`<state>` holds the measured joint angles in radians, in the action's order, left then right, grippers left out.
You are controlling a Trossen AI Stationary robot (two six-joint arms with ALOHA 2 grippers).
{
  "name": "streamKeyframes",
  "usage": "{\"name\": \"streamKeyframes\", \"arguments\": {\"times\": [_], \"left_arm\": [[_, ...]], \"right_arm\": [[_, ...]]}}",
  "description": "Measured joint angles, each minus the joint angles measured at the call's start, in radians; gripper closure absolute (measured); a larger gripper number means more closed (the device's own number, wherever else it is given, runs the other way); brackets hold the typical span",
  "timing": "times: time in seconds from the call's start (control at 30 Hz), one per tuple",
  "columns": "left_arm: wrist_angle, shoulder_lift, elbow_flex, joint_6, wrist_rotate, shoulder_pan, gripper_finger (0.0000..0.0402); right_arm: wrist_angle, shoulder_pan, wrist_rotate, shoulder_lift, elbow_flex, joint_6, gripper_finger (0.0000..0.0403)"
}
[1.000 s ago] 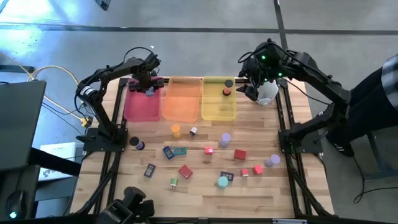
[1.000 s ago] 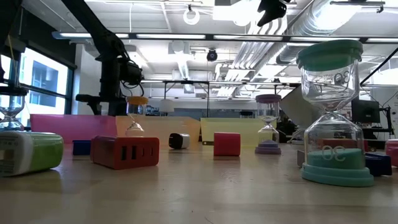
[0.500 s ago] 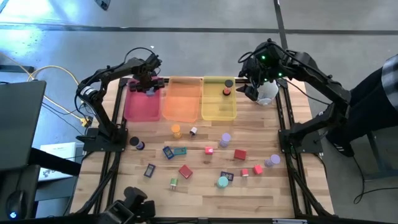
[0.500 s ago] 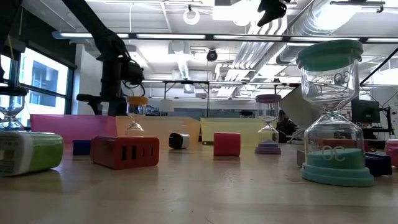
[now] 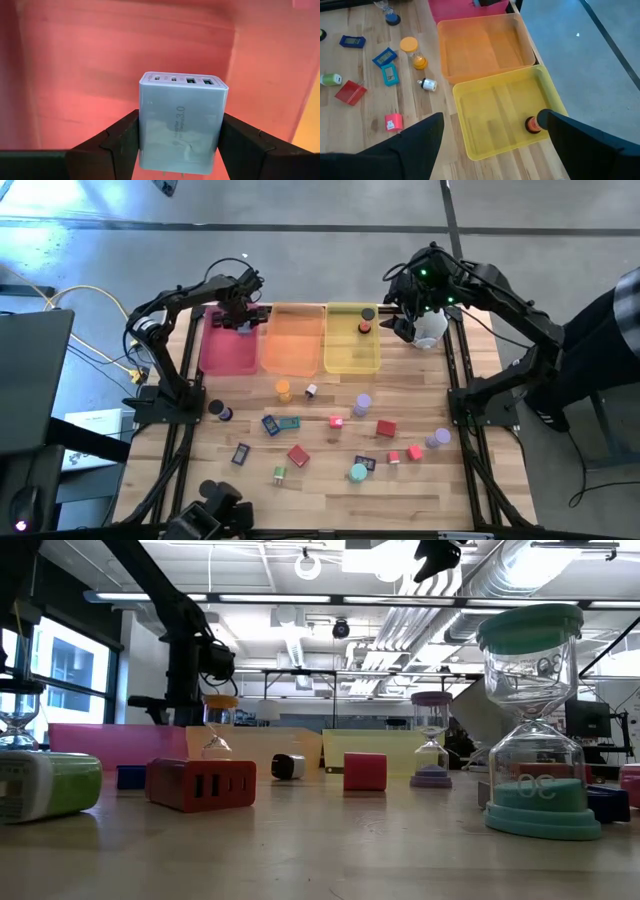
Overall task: Pick & Place Office items
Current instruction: Put the violet charger adapter into the red bin
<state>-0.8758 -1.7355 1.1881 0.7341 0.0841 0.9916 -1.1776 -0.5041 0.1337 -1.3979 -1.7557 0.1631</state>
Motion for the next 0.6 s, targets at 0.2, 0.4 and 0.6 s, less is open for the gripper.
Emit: {"name": "streamKeyframes", "arguments": {"times": [0.2,0.4,0.6], "left_arm": [[0.001,-0.022,0.000,-0.008,0.000,0.000,0.0177],[0.010,-0.029,0.000,-0.003,-0.001,0.000,0.0177],[0.009,-0.029,0.000,-0.015,-0.001,0.000,0.0164]], "right_arm": [[0.000,0.000,0.000,0.000,0.000,0.000,0.0062],[0.000,0.000,0.000,0.000,0.000,0.000,0.0062],[0.000,0.000,0.000,0.000,0.000,0.000,0.0062]]}}
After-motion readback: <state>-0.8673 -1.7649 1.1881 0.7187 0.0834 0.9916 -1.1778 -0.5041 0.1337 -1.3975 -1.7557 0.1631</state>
